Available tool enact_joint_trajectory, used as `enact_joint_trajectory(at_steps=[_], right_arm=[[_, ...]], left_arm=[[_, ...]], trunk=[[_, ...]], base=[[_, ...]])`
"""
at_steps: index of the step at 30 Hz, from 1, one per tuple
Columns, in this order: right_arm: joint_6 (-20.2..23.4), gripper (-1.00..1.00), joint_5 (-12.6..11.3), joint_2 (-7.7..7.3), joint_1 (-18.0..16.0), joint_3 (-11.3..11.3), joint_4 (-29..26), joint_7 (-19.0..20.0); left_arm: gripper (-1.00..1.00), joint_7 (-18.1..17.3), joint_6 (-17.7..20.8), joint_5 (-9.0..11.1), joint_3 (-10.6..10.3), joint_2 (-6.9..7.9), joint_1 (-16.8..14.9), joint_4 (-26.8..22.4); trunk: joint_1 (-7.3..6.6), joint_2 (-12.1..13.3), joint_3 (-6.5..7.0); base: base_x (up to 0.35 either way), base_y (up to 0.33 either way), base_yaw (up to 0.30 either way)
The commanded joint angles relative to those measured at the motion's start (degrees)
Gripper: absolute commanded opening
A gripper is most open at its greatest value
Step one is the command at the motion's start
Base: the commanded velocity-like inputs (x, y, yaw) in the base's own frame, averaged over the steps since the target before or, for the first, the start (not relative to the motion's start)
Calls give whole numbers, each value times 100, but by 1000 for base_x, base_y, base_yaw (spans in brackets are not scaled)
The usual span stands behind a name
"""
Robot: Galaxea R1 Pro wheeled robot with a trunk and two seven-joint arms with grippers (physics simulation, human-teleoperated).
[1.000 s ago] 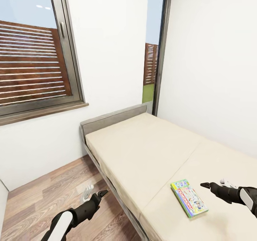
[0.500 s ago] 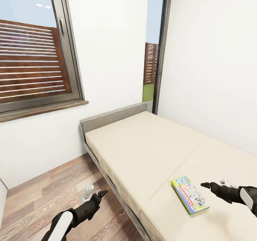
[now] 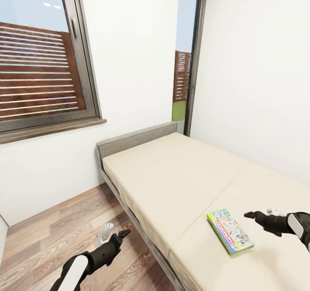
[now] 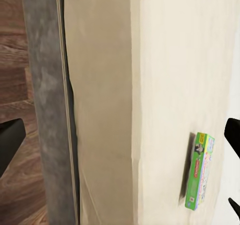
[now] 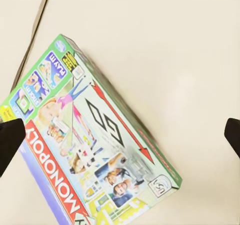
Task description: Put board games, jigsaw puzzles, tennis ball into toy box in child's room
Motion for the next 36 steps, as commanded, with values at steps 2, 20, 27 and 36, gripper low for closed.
enact_joint_trajectory(at_steps=[2,20,27,36], right_arm=[[136,100,-57,1,-55,-11,-7,-55],[284,100,-63,32,-141,9,-11,-117],[294,100,-63,39,-144,11,-17,-119],[312,100,-64,47,-146,12,-40,-107]], left_arm=[[100,-27,42,11,39,-4,-1,-2],[100,-318,47,75,344,85,384,-510],[100,-463,51,81,484,103,577,-784],[100,-506,46,78,540,111,658,-981]], trunk=[[22,-44,-24],[22,-44,-24],[22,-44,-24],[110,-205,-96]], base=[[0,0,0],[0,0,0],[0,0,0],[0,0,0]])
